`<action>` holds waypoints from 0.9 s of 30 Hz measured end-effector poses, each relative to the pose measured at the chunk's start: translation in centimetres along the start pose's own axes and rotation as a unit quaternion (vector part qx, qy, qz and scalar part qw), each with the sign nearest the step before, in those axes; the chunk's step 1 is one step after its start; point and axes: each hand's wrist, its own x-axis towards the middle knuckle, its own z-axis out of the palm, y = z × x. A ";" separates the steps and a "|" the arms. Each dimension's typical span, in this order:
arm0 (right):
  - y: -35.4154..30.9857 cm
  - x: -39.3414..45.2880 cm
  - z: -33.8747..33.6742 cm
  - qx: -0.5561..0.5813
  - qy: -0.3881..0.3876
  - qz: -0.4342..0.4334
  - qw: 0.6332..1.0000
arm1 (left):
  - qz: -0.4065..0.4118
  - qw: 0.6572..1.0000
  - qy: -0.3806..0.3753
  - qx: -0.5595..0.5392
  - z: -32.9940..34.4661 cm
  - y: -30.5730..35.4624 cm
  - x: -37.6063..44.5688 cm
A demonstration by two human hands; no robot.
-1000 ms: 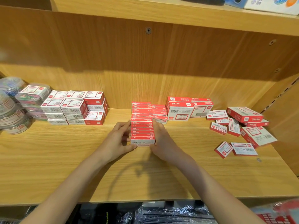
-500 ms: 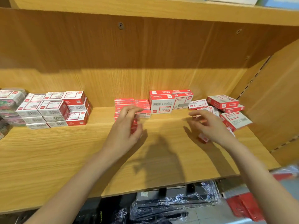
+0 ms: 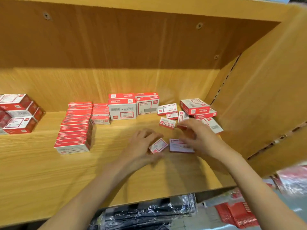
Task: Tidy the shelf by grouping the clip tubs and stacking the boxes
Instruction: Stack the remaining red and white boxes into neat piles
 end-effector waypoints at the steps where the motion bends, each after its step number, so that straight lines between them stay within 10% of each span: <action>1: 0.2 0.6 0.1 -0.036 0.018 0.002 0.999 | 0.000 1.000 0.020 0.000 0.2 0.0 0.2; 5: 0.1 1.1 1.7 -0.178 -0.011 0.015 0.984 | -0.006 0.997 0.077 -0.011 -0.2 -0.6 0.1; 13: 0.1 1.6 -0.4 0.052 0.059 -0.028 0.997 | 0.032 0.993 0.111 -0.037 -1.0 -0.2 0.3; 18: -0.7 7.8 0.8 -0.041 0.022 -0.026 0.999 | 0.159 0.981 0.045 0.101 1.2 0.3 1.0; 27: -0.8 6.5 -1.4 -0.043 0.031 -0.084 0.995 | 0.150 0.983 0.068 0.082 0.9 -1.3 0.8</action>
